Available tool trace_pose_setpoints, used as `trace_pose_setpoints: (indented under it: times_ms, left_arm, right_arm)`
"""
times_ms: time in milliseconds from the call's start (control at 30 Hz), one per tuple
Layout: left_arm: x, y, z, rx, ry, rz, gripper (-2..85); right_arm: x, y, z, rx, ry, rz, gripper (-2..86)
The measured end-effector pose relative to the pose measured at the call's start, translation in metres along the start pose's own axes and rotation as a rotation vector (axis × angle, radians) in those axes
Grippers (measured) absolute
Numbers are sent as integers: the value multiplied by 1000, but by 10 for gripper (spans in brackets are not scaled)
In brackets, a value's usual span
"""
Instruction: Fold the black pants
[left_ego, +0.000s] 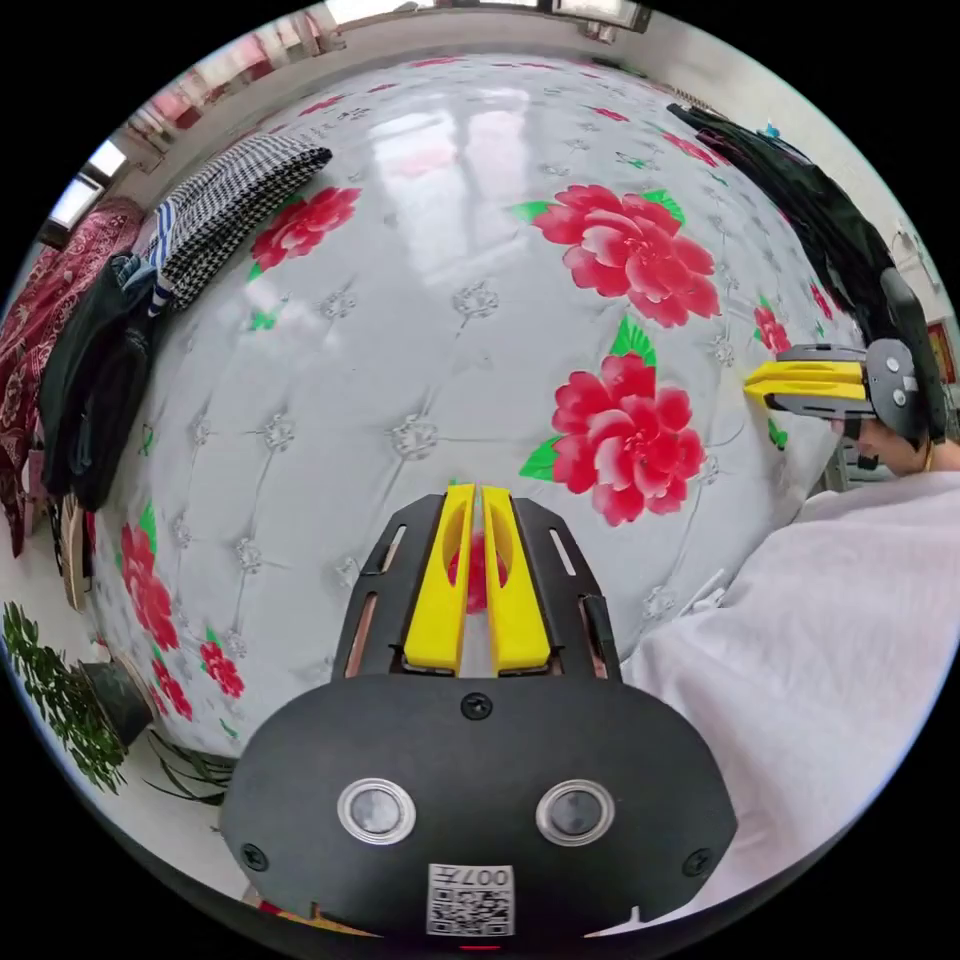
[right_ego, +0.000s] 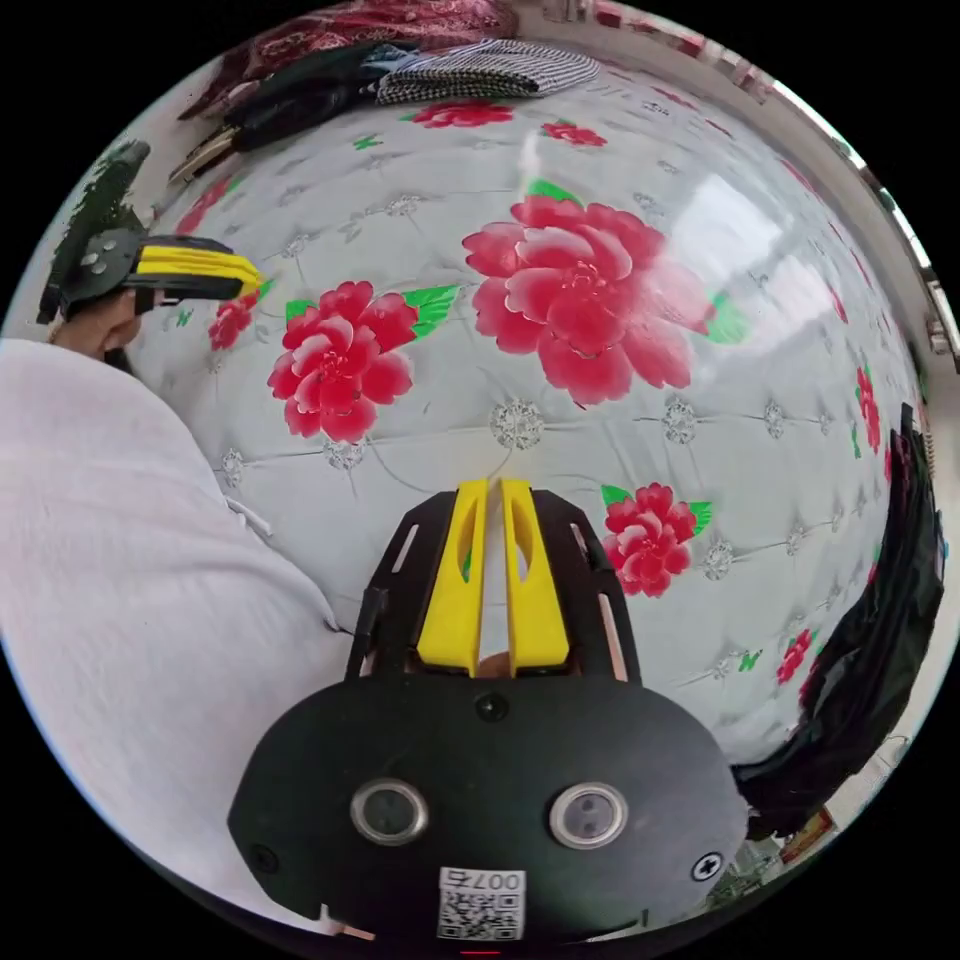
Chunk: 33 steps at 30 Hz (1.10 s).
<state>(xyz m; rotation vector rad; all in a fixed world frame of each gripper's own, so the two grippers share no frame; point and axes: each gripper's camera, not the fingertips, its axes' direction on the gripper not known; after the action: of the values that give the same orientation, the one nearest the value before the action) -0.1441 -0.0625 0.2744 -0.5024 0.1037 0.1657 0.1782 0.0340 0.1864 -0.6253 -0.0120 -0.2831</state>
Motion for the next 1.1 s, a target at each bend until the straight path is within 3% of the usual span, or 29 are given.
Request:
trace_pose_setpoints:
  times_ms: [100,233,333,567,700,867,933,1000,1100]
  left_arm:
    - [31,-17,9,-31,-6,-38,-7]
    - [77,-40,21,-77,-14,-49,-7]
    - [105,-57,33,-102,-16,-78,-8]
    - [151,-74,56,-148,-227,-52,-10]
    - [143,-83,62,-183,-192,-172,-10]
    - [131,-92,69,-254,-147,-268,-10]
    - [126,-91,70,-258,-133,-315,-10]
    - [120,-87,70,-248,-118,-373,-10]
    - [117,-76,69,-216,-122,-421,-10]
  right_arm:
    - [30,27,-12,39,-104,120,19]
    - [81,89,-37,156,-78,238,28]
    - [143,158,-61,254,-12,434,40]
    - [323,375,-160,544,315,1039,66]
    - [401,476,-202,587,450,1275,77]
    - [456,527,-235,555,624,1303,85]
    - [477,540,-236,556,576,1300,86]
    - [501,556,-223,593,400,1312,84]
    - [497,567,-218,626,421,1285,78]
